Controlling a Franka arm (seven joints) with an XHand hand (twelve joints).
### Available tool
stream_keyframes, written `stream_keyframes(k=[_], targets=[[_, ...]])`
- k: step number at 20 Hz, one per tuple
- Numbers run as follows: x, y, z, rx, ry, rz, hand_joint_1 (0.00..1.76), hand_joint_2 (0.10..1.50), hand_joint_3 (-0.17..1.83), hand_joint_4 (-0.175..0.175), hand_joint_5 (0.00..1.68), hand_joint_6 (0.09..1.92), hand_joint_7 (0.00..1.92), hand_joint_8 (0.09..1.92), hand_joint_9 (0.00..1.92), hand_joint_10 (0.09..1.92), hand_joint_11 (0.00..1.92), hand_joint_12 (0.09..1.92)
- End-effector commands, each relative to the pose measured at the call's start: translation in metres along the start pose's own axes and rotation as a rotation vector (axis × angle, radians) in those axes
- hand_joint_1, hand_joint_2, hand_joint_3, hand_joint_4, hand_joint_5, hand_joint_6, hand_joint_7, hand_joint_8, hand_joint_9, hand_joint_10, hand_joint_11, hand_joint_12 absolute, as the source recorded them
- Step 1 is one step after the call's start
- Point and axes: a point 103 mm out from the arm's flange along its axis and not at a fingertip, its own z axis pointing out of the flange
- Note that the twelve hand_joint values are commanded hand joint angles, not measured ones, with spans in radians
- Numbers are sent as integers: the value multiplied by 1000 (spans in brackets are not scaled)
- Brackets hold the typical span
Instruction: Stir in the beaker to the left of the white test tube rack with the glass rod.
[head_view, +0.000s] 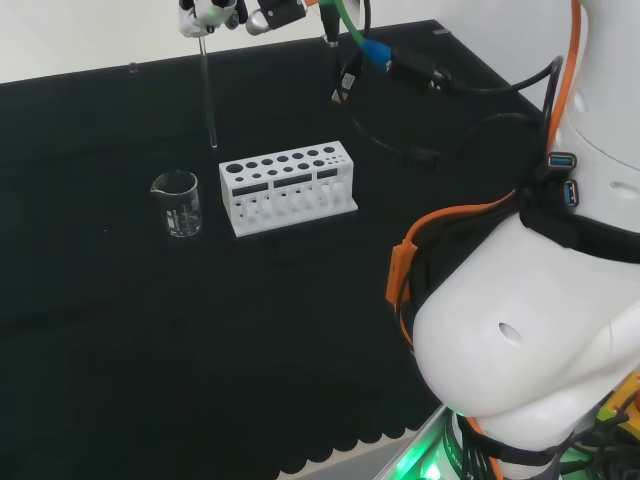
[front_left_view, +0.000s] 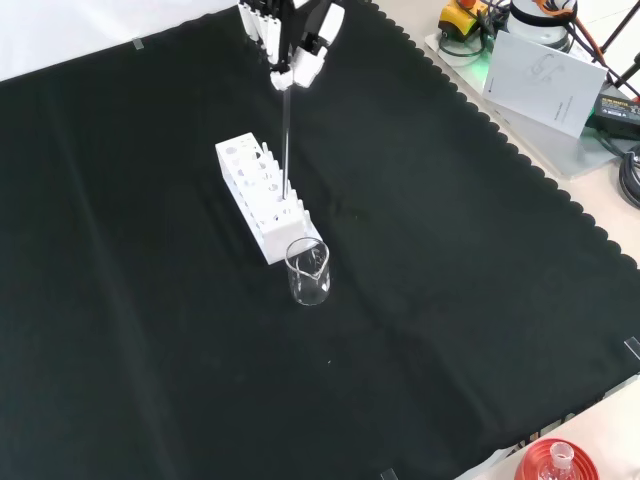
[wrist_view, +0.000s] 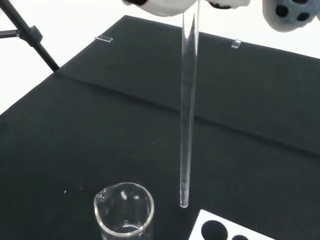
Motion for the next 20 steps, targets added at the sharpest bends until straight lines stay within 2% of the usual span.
stream_keyframes(k=[1,9,20], targets=[[8,-3,-2,-7,3,-8,1329,1034,-175,-175,1321,275,1542,231,1697,256,1612,426],[15,-5,-4,-14,8,-15,1329,1033,-175,-175,1325,270,1545,224,1693,262,1613,424],[54,0,-3,-21,10,-52,1330,1032,-175,-175,1329,262,1551,212,1689,272,1614,420]])
